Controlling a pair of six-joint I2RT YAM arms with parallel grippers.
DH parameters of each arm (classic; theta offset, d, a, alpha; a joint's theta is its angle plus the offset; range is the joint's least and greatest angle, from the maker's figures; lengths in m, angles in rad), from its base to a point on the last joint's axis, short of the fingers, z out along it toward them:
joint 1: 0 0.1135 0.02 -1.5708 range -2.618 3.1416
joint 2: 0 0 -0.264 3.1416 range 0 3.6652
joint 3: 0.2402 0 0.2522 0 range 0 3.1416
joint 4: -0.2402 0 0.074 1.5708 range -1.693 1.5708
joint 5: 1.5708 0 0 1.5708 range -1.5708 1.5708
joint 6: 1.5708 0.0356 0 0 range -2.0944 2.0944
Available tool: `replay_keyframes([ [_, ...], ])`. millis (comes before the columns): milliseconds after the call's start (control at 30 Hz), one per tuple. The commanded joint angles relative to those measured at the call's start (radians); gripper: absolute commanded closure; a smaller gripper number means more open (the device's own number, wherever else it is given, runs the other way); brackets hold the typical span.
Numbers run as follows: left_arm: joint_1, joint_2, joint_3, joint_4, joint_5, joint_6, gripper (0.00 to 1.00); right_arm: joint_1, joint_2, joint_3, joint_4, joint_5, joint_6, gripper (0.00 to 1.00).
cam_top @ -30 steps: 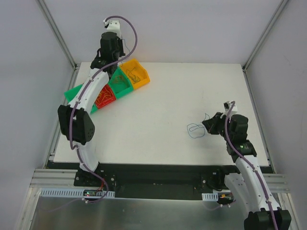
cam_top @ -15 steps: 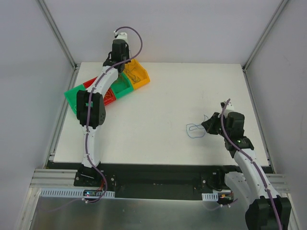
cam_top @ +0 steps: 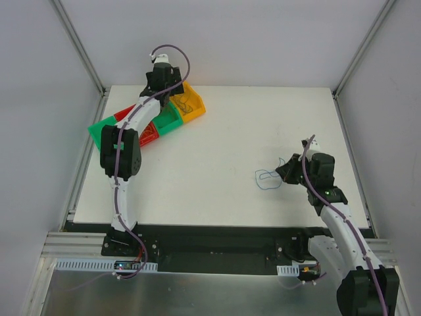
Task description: Untangle the cables
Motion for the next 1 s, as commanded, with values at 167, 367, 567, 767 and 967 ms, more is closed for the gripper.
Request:
replay_keyframes([
  [167, 0.009, -0.409, -0.265, -0.113, 0.16, -0.307, 0.2, 0.016, -0.051, 0.001, 0.048, -0.071, 0.02, 0.99],
  [367, 0.012, -0.669, -0.697, 0.017, 0.498, -0.629, 0.21, 0.103, -0.06, 0.001, 0.08, -0.071, 0.062, 1.0],
  [567, 0.013, -0.939, -1.033, 0.083, 0.687, -0.618, 0.17, 0.397, 0.015, -0.016, 0.315, -0.005, 0.268, 1.0],
  [767, 0.012, -1.154, -1.124, -0.133, 0.835, -0.452, 0.12, 0.577, 0.135, 0.028, 0.407, 0.058, 0.3, 1.0],
  [967, -0.048, -1.208, -1.233, -0.144, 0.913, -0.415, 0.14, 0.576, 0.162, -0.016, 0.387, 0.125, 0.262, 0.97],
])
